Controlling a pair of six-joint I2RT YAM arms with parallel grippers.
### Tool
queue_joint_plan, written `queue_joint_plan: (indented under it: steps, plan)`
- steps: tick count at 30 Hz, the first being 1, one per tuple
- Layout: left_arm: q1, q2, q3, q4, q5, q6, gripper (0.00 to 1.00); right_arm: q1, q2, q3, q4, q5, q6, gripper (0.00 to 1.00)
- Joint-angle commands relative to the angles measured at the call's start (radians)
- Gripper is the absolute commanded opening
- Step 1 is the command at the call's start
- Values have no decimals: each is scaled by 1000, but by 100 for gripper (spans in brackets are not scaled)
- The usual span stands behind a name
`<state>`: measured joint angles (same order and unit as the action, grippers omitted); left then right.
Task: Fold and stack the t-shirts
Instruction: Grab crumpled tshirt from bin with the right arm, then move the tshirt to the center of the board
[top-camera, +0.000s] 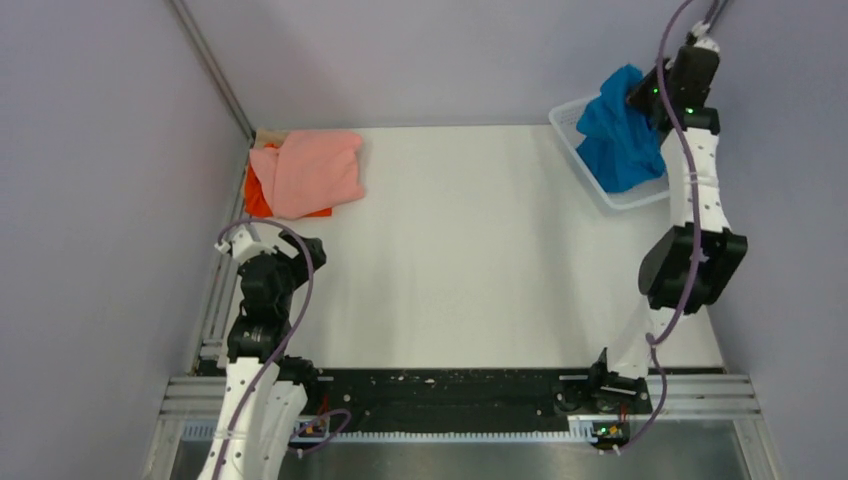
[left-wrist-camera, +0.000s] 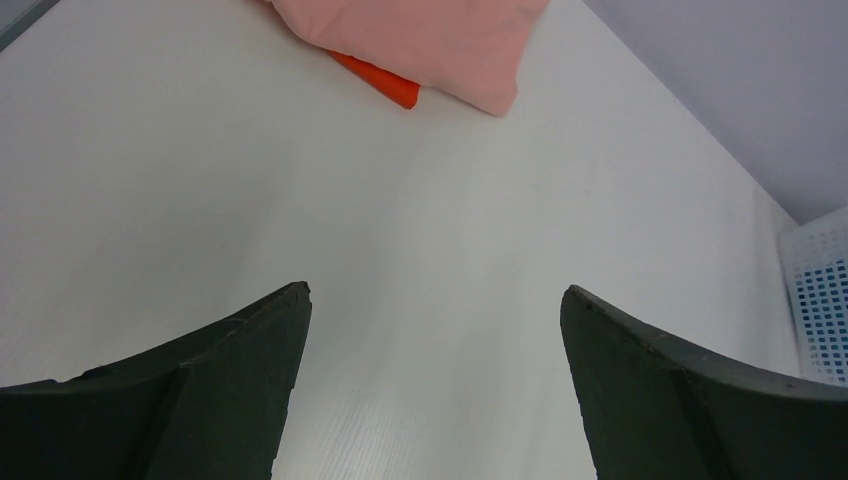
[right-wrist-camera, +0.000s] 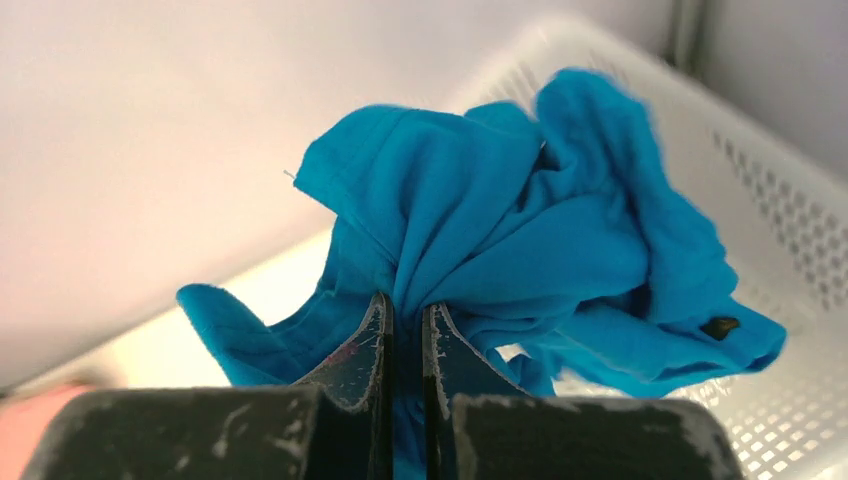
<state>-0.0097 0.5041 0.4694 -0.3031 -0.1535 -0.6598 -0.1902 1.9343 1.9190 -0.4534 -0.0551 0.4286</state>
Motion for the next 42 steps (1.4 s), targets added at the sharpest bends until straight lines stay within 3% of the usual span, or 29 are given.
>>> queue_joint_plan:
  steps: [1,6,11,15,19,22,25,28,29,31,32,38,42]
  plan:
    - [4,-16,48,-10,13,0,99,29,-303,29,160,-184,-19,0]
    - [4,-47,72,-46,-29,-8,99,155,-506,-20,239,-298,-38,0]
    - [3,-88,136,-168,-99,-70,99,205,-609,-120,427,-578,151,0]
    - [4,-160,98,-89,-31,-89,99,316,-621,-226,616,-775,306,0]
    - [4,-225,43,9,71,-82,99,441,-608,-333,664,-810,297,0]
    - [3,-236,35,12,111,-85,99,449,-624,-541,763,-740,277,0]
    - [3,-227,20,10,144,-84,99,447,-627,-755,706,-617,139,14]
    - [4,-184,-6,-12,118,-135,99,443,-645,-933,542,-235,-2,34]
    - [4,-162,-4,-26,121,-147,99,442,-653,-974,510,-23,-16,44]
    - [4,-100,-9,-16,198,-130,99,443,-672,-1014,460,248,-16,66]
    - [4,-57,-17,8,226,-139,99,442,-688,-1030,457,314,-16,95]
    - [-1,183,-52,204,465,-153,99,471,-796,-1046,416,225,-96,99]
    - [-102,369,-33,250,410,-138,99,524,-829,-1101,350,214,-101,99]
